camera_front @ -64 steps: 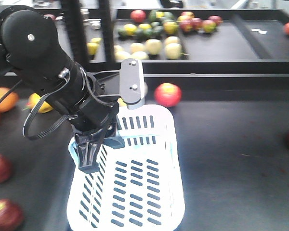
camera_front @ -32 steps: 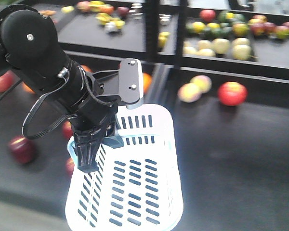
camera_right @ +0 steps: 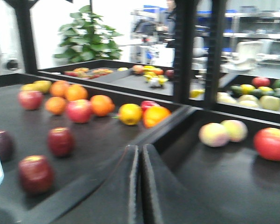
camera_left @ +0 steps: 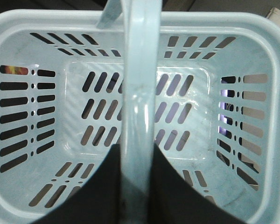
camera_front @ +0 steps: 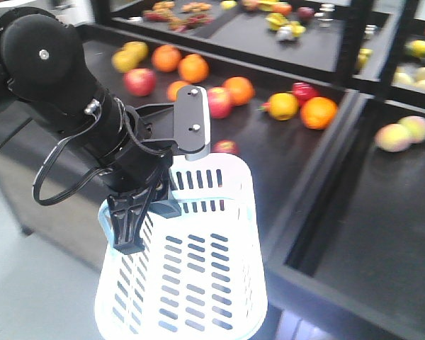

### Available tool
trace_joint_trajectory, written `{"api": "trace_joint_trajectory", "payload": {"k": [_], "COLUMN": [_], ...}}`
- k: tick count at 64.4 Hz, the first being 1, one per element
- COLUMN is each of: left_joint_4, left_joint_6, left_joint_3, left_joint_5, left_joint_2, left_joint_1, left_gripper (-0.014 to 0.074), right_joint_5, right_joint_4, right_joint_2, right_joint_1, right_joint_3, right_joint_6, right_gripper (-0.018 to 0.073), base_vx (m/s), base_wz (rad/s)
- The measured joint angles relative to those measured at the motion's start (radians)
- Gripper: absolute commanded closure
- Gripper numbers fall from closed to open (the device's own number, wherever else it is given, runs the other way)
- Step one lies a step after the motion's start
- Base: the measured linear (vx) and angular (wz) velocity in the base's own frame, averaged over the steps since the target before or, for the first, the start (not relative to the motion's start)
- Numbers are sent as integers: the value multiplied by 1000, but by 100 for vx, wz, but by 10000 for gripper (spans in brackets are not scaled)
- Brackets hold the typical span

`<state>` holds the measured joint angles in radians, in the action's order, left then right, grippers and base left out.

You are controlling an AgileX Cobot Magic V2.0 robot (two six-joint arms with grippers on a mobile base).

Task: Pick three apples into basket with both arms
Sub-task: 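Carry the basket in the left gripper while the base drives away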

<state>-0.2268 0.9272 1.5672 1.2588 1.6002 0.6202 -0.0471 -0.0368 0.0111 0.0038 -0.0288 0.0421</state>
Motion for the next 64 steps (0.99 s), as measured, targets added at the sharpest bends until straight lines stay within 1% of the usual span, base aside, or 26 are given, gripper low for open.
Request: {"api": "trace_joint_trajectory", "payload": {"k": [15,47,64], "left_joint_4": [-1,3,3], "left_joint_6": [0,0,0], "left_joint_3": [0,0,0], "left_joint_5": [0,1,1], "left_joint_2": [0,0,0], "left_joint_1": [0,1,1], "left_gripper": [603,603,603], "right_joint_5": [0,0,0], "right_joint_4": [0,0,0], "right_joint_2": [0,0,0], "right_joint_1": [0,0,0], "right_joint_3": [0,0,0], "right_joint_6": [0,0,0], "right_gripper": [567,567,567], "base_vx": [-21,-21,-20], "base_wz": [61,81,62]}}
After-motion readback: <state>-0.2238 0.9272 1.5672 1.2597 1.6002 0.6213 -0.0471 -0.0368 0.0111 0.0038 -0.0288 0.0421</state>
